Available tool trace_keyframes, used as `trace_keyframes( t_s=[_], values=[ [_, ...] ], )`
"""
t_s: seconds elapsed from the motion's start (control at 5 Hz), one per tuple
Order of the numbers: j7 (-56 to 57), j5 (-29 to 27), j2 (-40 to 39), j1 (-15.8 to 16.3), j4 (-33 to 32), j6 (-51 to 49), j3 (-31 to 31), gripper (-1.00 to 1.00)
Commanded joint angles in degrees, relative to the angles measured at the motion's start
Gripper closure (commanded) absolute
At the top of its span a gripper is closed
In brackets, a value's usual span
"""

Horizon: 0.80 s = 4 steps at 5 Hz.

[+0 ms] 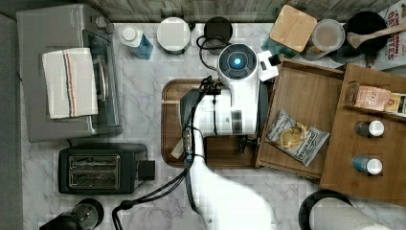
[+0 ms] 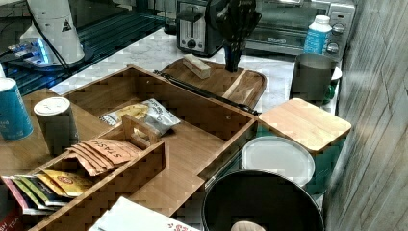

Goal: Close the drawer.

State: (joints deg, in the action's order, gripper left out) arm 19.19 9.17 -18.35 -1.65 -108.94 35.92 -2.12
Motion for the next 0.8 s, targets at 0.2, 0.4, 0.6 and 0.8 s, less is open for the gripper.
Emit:
trace_keyframes(
  t_s=[0.2, 0.4, 0.6, 0.8],
  values=[
    [5.73, 1.47, -2.48, -0.13, 0.64, 3.77, 1.02, 1.0],
    [6.26, 0.72, -3.04, -0.26, 0.0, 4.74, 0.87, 1.0],
    [9.46, -0.77, -1.78, -1.56, -1.34, 4.47, 1.1, 1.0],
    [14.11, -1.07, -1.02, -3.29, -3.03, 5.55, 0.86, 1.0]
  ],
)
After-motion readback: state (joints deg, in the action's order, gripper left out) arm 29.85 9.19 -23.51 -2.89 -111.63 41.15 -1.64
